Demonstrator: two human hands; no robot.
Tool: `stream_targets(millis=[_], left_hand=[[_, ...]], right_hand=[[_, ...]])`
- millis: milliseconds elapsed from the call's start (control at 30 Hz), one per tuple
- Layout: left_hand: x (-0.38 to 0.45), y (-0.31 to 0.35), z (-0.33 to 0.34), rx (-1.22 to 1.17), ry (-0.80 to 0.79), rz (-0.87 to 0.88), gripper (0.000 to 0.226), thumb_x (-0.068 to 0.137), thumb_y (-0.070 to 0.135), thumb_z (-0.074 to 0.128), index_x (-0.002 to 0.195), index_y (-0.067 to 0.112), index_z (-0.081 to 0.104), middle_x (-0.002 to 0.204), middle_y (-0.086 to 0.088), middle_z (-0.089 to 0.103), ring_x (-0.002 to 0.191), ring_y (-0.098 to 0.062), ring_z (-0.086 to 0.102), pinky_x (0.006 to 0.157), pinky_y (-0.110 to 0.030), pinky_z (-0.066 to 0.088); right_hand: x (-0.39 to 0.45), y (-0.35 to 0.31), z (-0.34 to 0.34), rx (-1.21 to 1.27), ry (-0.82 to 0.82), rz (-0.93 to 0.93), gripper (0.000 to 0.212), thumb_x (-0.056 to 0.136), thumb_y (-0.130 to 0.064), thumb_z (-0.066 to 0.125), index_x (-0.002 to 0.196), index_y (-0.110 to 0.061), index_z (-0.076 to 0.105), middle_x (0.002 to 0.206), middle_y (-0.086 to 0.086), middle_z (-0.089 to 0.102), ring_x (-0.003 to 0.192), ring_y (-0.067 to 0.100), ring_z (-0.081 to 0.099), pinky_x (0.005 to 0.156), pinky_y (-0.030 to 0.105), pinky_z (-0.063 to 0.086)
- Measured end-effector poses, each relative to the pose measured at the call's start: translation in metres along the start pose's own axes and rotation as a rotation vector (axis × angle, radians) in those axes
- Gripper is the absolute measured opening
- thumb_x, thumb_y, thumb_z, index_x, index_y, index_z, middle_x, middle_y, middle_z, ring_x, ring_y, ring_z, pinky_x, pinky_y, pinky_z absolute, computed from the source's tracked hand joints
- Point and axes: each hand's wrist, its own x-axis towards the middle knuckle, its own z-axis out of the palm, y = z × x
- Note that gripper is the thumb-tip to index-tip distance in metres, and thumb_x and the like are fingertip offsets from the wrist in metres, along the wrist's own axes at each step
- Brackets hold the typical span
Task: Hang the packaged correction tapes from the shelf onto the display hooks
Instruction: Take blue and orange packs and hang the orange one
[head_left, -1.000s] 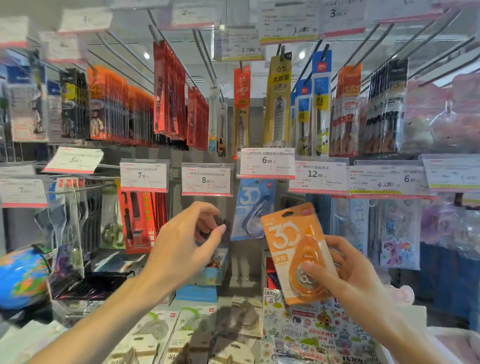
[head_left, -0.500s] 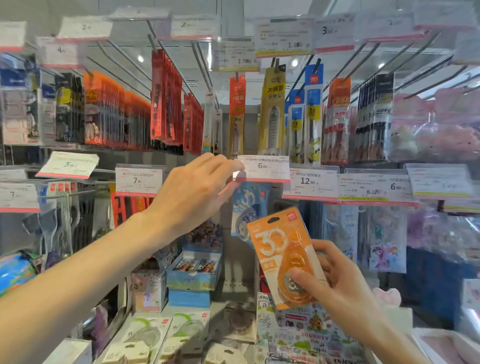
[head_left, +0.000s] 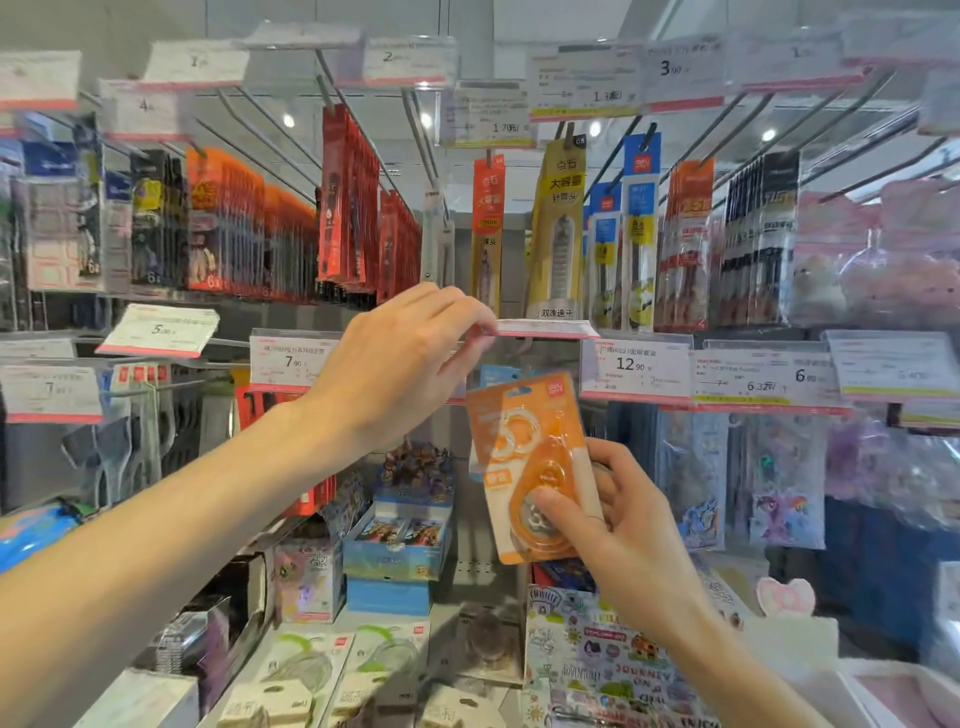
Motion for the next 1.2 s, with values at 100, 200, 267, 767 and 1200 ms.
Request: stream_targets(millis=[100, 200, 267, 767, 1200], left_hand=[[0.000, 0.000, 0.000, -0.006, -0.002, -0.008, 0.013, 0.100, 0.019, 0.064, 0.107, 0.011, 0.070, 0.098, -0.001, 0.072, 0.089, -0.025, 0.066, 0.069, -0.047, 0.057], [-0.001, 0.000, 0.000, -0.007, -0.002, -0.020, 0.013, 0.100, 0.020, 0.064, 0.107, 0.011, 0.070, 0.097, -0.001, 0.072, 0.089, -0.025, 0.066, 0.069, -0.047, 0.057], [-0.001, -0.001, 0.000, -0.011, -0.002, -0.021, 0.013, 0.100, 0.020, 0.064, 0.107, 0.011, 0.070, 0.097, -0.001, 0.073, 0.089, -0.025, 0.066, 0.069, -0.047, 0.057], [-0.008, 0.000, 0.007, -0.048, 0.010, -0.065, 0.016, 0.100, 0.020, 0.062, 0.108, 0.009, 0.070, 0.098, -0.001, 0.073, 0.088, -0.024, 0.065, 0.067, -0.047, 0.057], [-0.097, 0.055, 0.091, -0.527, -0.077, -0.777, 0.027, 0.101, 0.031, 0.060, 0.125, 0.039, 0.051, 0.104, 0.017, 0.067, 0.088, 0.000, 0.065, 0.083, -0.036, 0.056]], right_hand=[[0.001, 0.002, 0.008, 0.053, -0.028, 0.047, 0.033, 0.094, -0.022, 0.076, 0.121, -0.031, 0.060, 0.105, -0.008, 0.081, 0.094, 0.013, 0.079, 0.077, 0.030, 0.065], [0.004, 0.003, 0.008, 0.130, 0.001, 0.048, 0.035, 0.093, -0.024, 0.077, 0.124, -0.029, 0.060, 0.107, -0.005, 0.081, 0.095, 0.016, 0.080, 0.075, 0.025, 0.064], [0.006, 0.003, 0.008, 0.163, 0.042, 0.035, 0.035, 0.092, -0.028, 0.077, 0.123, -0.032, 0.060, 0.108, -0.005, 0.081, 0.095, 0.016, 0.080, 0.075, 0.023, 0.062], [0.019, 0.008, 0.015, 0.145, 0.101, 0.079, 0.050, 0.094, -0.033, 0.075, 0.135, -0.042, 0.048, 0.111, -0.011, 0.080, 0.091, 0.013, 0.081, 0.070, 0.028, 0.065], [0.030, 0.032, 0.010, -0.129, 0.071, 0.065, 0.061, 0.099, -0.043, 0.064, 0.152, -0.051, 0.035, 0.106, -0.032, 0.075, 0.091, -0.015, 0.071, 0.066, 0.003, 0.052]])
